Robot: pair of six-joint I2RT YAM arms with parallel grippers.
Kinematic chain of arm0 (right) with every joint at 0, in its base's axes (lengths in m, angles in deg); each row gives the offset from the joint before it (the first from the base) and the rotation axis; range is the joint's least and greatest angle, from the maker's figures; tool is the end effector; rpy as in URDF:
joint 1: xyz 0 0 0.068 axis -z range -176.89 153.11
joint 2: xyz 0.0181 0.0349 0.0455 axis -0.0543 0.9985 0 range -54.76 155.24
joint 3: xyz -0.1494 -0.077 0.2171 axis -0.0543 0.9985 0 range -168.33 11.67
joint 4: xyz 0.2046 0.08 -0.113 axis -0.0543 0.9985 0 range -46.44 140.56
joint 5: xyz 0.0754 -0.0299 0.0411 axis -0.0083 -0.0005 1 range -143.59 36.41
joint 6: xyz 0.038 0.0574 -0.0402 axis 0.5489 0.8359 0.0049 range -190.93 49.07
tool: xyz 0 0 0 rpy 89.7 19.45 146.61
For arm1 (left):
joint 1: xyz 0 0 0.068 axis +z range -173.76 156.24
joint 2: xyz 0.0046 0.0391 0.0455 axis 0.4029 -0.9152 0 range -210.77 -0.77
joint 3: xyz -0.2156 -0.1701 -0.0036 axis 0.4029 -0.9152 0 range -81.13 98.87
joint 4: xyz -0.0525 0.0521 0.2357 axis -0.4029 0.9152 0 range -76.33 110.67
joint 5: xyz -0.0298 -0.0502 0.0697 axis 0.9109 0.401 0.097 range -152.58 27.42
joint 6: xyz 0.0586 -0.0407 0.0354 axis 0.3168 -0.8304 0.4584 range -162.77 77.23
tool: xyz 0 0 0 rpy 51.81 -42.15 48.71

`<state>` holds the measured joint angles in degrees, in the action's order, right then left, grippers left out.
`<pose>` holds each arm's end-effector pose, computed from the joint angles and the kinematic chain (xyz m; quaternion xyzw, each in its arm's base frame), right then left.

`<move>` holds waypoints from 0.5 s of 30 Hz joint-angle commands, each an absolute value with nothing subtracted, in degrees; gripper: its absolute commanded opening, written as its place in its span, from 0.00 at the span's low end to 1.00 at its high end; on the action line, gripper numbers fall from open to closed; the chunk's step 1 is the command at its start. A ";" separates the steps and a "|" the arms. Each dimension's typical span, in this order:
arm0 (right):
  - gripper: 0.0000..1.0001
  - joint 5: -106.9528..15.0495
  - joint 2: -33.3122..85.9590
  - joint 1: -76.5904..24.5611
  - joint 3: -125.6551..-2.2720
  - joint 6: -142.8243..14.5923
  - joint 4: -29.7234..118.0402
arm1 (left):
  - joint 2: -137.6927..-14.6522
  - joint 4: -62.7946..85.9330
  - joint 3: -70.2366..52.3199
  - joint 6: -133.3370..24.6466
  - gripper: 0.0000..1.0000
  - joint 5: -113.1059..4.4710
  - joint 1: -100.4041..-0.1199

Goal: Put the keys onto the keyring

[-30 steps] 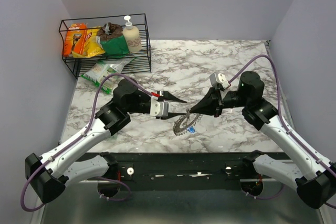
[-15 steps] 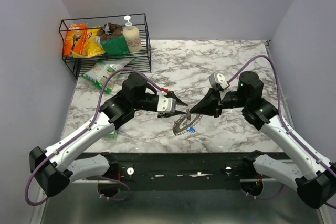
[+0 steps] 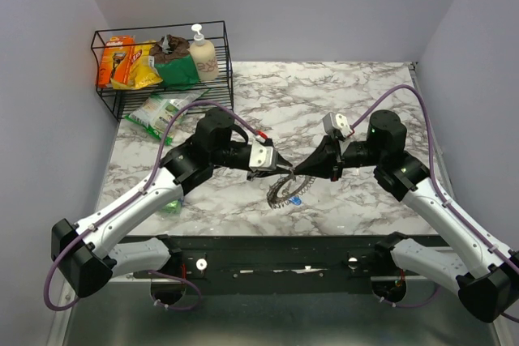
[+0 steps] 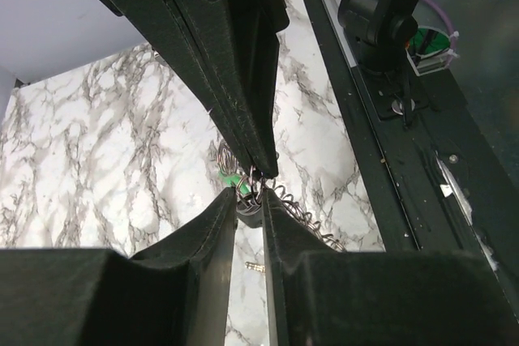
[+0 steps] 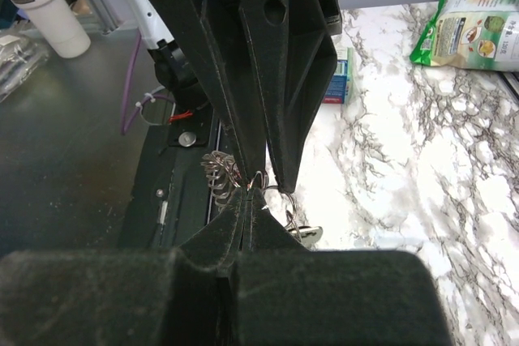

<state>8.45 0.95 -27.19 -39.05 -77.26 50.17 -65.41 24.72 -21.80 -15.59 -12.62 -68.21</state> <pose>0.1491 0.1573 0.3515 -0.5179 0.5281 0.5032 0.4469 0.1442 -0.2150 0.3590 0.6298 0.4404 -0.4158 0.4863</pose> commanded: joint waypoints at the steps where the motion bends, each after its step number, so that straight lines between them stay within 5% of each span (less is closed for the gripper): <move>1: 0.01 7.93 -0.44 -27.47 -40.27 -78.31 49.80 | -66.77 27.38 -19.43 -14.82 0.24 -11.78 -68.68; 9: 0.01 7.40 -0.09 -27.47 -40.01 -78.31 49.80 | -67.65 28.26 -18.37 -14.38 0.00 -10.55 -68.85; 15: 0.04 6.18 -0.18 -27.47 -39.92 -78.14 49.72 | -67.39 25.29 -19.86 -15.86 0.00 -10.81 -68.94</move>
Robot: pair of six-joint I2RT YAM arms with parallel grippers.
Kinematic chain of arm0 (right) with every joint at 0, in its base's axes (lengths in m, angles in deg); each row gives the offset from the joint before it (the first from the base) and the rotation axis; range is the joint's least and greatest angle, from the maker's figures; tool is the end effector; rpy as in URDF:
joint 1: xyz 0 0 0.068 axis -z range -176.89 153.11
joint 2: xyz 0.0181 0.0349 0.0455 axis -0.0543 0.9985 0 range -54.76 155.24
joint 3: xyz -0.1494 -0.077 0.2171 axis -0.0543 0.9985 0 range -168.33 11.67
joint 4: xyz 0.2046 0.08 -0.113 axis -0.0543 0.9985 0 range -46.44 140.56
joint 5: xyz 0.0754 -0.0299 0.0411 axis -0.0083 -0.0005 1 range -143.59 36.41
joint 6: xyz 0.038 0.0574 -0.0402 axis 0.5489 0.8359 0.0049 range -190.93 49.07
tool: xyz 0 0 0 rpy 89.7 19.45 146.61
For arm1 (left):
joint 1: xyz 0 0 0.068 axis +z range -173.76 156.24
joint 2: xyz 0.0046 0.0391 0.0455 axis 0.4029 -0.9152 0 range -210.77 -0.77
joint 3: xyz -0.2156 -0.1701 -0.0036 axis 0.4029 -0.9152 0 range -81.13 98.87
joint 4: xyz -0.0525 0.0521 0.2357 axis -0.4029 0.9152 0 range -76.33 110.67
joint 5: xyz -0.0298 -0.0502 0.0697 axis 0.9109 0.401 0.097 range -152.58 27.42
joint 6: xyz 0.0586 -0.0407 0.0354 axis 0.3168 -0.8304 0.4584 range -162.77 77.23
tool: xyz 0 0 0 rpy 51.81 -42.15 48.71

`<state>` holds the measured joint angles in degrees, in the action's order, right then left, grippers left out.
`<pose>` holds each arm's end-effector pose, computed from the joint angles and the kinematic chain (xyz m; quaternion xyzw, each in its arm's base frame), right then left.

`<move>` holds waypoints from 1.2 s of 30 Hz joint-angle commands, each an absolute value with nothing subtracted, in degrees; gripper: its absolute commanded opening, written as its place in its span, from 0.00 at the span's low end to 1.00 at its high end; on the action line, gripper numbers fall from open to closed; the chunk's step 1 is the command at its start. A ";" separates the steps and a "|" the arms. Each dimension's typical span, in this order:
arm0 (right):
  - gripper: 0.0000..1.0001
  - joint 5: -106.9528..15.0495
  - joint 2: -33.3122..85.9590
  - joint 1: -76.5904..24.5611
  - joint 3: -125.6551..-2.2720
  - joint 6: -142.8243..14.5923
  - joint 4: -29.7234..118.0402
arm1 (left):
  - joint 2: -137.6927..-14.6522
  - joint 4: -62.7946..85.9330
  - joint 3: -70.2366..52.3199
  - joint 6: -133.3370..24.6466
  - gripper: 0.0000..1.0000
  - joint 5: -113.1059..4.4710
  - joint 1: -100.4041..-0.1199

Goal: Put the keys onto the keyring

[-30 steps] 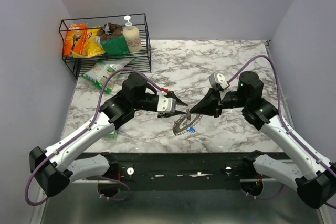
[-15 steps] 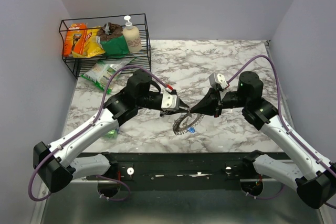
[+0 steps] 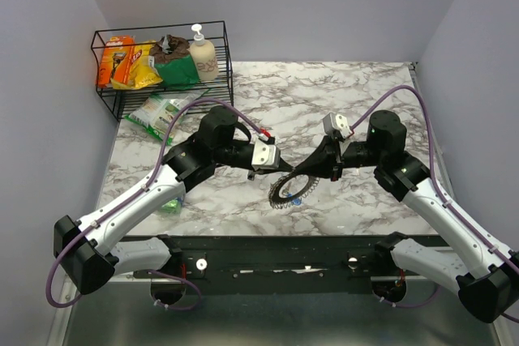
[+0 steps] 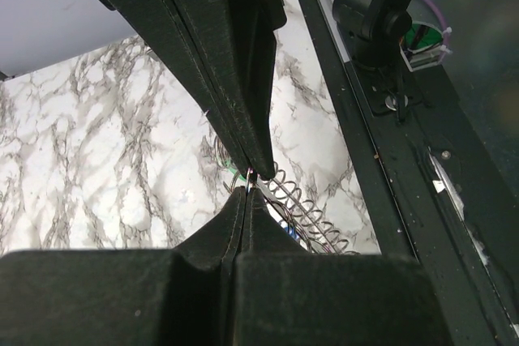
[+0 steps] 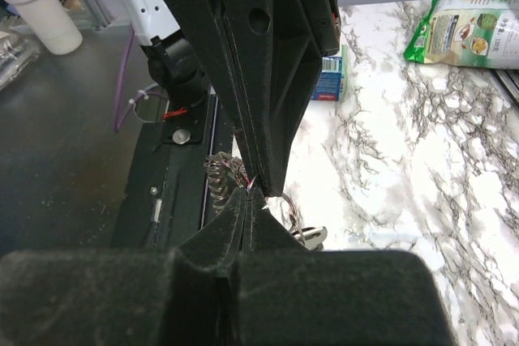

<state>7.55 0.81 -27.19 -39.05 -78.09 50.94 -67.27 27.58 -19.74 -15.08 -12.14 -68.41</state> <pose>0.1494 0.1569 0.3504 -0.5176 0.5321 0.4963 0.4501 0.1472 -0.2197 0.3583 0.6344 0.4487 -0.4206 0.4683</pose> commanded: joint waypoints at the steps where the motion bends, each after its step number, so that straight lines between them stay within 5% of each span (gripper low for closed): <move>1: 0.08 5.74 -0.26 -27.47 -39.92 -78.14 49.63 | -66.78 24.14 -20.30 -16.39 0.00 -11.25 -68.94; 7: 0.33 4.24 -1.76 -27.47 -38.87 -77.88 48.40 | -63.62 11.76 -27.07 -21.31 0.00 -14.50 -69.11; 19: 0.78 -6.30 -9.22 -27.47 -33.51 -73.48 40.23 | -59.40 9.71 -31.29 -15.44 0.00 -20.56 -69.64; 36: 0.92 -8.42 -10.37 -27.47 -32.01 -72.95 38.73 | -53.68 17.28 -32.09 -2.94 0.00 -27.16 -72.10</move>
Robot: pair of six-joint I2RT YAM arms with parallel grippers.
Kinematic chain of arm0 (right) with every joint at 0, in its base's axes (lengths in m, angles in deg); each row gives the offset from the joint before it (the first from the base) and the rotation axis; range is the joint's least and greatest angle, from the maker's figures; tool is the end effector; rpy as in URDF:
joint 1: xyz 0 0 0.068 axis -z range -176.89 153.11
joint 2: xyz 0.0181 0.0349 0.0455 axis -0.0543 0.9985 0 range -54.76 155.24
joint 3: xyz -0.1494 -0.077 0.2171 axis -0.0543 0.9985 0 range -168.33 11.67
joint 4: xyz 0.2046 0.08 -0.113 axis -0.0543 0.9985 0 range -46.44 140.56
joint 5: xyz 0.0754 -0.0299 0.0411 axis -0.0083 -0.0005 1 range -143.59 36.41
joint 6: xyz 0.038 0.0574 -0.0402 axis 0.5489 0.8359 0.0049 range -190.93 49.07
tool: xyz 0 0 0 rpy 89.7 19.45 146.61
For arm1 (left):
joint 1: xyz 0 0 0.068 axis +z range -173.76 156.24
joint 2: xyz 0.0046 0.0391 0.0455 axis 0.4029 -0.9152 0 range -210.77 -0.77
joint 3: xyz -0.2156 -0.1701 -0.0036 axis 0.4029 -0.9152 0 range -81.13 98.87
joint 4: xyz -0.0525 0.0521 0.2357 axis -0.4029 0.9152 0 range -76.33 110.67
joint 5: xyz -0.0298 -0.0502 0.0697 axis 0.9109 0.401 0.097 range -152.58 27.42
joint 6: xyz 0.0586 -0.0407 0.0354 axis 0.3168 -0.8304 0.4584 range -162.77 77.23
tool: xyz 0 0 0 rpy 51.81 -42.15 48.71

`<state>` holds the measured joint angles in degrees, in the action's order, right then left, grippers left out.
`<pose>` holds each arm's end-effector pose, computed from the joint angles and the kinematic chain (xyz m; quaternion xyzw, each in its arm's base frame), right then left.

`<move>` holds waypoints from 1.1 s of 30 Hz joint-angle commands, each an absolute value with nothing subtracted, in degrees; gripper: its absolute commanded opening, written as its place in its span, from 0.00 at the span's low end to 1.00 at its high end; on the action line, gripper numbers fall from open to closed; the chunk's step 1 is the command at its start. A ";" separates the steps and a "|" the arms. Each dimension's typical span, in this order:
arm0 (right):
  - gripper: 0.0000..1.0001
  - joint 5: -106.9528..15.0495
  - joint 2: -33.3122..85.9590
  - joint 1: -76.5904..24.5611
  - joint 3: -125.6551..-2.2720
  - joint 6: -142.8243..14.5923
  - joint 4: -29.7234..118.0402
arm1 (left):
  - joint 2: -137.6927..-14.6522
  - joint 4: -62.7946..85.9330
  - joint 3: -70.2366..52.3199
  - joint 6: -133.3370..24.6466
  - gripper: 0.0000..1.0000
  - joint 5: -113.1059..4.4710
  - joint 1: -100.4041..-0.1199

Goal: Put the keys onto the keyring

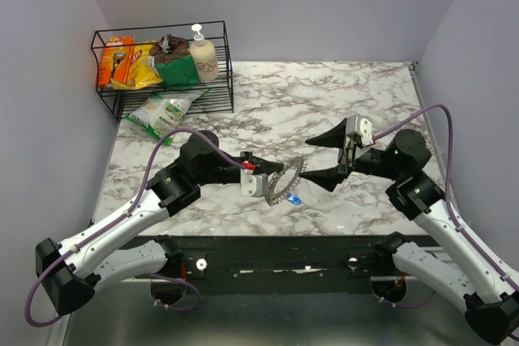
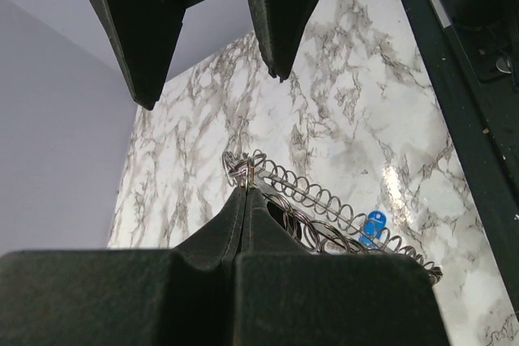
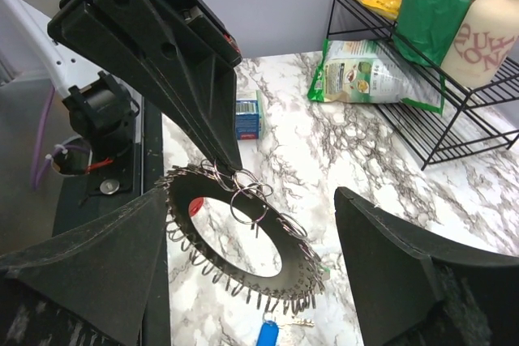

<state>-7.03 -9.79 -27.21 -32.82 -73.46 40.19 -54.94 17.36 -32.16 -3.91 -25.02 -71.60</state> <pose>0.1329 0.1354 0.3655 -0.4538 0.5261 0.4243 0.5808 0.1202 -0.1949 0.3482 0.6460 0.3795 -0.2920 0.5945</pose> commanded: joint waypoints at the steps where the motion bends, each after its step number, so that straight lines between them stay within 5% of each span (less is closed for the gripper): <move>1: 0.92 -8.42 -10.29 -27.47 -31.92 -72.95 38.64 | -53.68 17.19 -32.00 -3.65 0.00 -27.07 -72.10; 33: 1.00 -36.90 6.05 -27.47 -30.16 -61.96 45.65 | -35.76 22.81 -44.21 -24.22 0.00 -45.96 -72.10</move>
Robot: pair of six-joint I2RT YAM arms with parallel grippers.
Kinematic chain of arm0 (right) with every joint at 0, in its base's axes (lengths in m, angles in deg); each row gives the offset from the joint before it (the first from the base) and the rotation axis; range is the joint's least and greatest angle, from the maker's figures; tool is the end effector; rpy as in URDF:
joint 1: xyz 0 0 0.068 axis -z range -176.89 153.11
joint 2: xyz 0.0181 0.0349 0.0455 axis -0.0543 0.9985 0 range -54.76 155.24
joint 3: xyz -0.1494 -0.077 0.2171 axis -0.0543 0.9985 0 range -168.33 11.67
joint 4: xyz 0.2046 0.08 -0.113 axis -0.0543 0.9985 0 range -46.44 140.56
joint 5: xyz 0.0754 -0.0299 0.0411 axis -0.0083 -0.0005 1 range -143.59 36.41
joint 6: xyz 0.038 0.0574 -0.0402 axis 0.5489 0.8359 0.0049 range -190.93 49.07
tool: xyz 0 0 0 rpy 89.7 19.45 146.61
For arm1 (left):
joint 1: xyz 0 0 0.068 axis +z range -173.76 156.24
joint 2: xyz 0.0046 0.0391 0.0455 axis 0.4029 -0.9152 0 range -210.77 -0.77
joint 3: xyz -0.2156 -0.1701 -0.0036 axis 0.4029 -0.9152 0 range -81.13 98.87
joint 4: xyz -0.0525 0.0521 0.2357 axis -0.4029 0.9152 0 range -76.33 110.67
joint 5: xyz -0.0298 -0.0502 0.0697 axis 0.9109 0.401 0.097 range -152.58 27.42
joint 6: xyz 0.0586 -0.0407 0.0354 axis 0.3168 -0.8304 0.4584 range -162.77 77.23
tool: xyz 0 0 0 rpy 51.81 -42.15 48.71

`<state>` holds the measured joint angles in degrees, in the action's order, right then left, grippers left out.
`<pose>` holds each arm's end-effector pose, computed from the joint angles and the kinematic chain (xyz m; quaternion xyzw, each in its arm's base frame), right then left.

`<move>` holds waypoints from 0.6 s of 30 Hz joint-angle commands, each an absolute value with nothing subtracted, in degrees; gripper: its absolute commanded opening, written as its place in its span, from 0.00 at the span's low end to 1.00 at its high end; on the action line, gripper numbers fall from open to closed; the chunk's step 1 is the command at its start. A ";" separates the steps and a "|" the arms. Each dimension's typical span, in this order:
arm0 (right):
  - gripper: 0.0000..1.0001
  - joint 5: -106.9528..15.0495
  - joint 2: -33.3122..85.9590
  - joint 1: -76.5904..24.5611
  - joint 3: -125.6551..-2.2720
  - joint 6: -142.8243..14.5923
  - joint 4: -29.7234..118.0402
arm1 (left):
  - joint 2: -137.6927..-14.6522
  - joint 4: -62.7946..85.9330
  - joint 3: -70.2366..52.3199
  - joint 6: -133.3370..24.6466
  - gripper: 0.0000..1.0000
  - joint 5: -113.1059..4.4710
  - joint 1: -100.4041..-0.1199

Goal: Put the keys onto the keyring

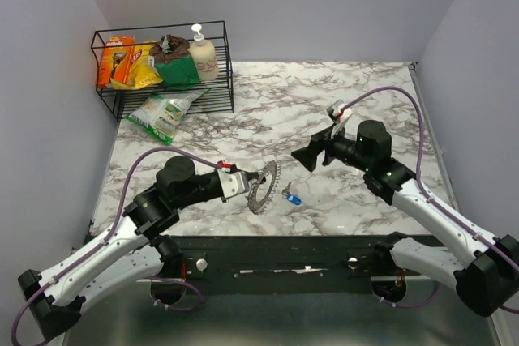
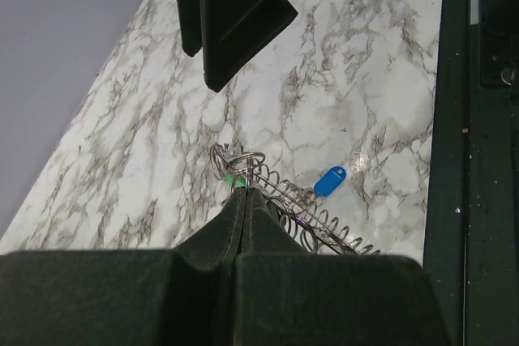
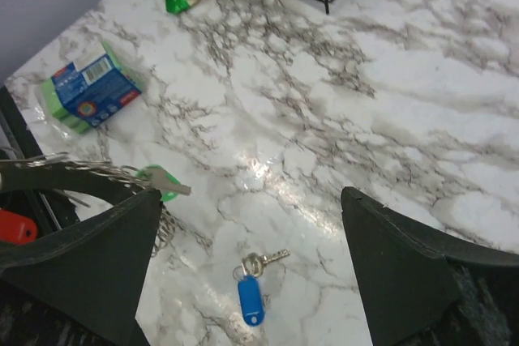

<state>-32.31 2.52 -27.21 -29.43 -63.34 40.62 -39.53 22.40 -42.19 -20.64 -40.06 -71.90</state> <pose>0.2013 0.1465 0.2992 -0.2642 0.7327 0.3352 0.5301 0.0991 -0.1499 0.3203 0.5319 0.5346 -0.2882 0.5901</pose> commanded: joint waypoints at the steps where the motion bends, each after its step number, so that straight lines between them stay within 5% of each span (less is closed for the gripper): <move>1: 1.00 -36.46 7.11 -27.47 -30.95 -62.75 47.85 | -34.27 22.73 -44.74 -25.09 0.00 -46.92 -72.10; 12: 0.98 -44.18 14.50 -33.17 -34.46 -67.32 57.27 | -37.15 21.67 -44.48 -24.75 0.00 -47.12 -69.91; 18: 0.89 -46.39 20.21 -38.53 -36.84 -70.40 60.61 | -39.88 19.84 -42.28 -25.36 0.00 -42.28 -64.91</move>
<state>-42.96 17.14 -35.45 -34.46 -67.47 56.82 -40.10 23.65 -45.49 -24.85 -46.66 -68.62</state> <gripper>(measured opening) 0.905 0.009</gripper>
